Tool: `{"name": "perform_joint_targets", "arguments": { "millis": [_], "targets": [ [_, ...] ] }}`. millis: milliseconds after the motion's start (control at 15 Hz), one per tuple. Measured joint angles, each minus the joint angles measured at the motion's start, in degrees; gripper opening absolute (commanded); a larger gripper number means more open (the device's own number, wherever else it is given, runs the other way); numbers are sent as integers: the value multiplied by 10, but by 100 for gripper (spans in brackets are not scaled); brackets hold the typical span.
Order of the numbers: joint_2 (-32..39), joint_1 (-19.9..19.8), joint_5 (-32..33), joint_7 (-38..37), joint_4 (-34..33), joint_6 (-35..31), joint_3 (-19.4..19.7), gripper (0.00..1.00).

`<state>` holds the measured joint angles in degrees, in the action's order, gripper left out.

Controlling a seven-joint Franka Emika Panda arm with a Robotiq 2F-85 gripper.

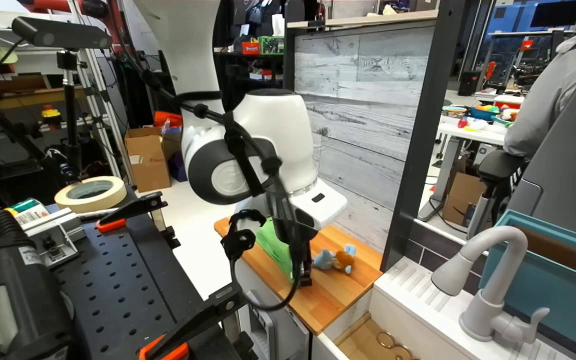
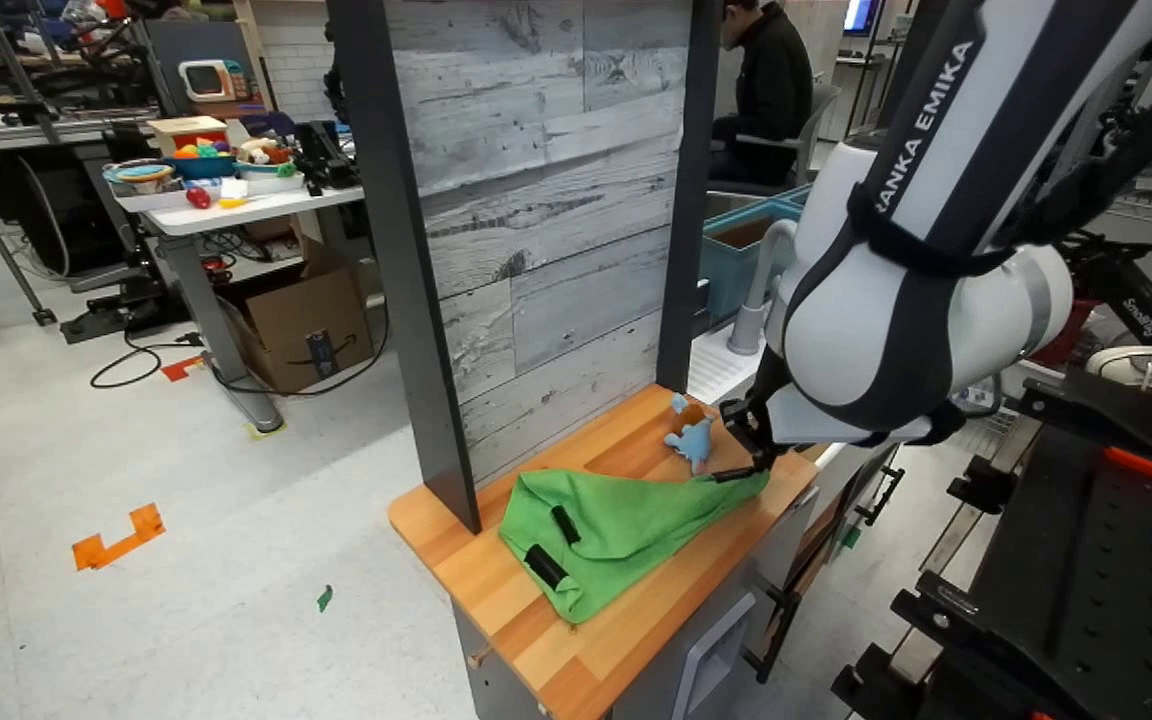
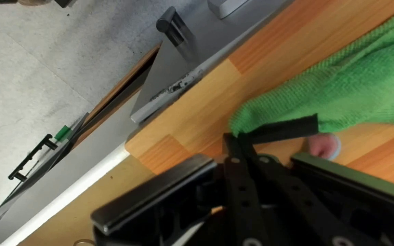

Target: Unfold the green towel once from left to right.

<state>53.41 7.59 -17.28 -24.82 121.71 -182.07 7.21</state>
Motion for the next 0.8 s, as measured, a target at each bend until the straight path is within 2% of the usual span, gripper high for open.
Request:
{"name": "perform_joint_targets", "arguments": {
  "millis": [200,667,800],
  "targets": [
    [29,0,-2,-6,-26,9,0,47],
    [28,0,-2,-6,-39,18,-6,98],
    [12,0,-2,-2,-31,16,-9,100]
  ]
}}
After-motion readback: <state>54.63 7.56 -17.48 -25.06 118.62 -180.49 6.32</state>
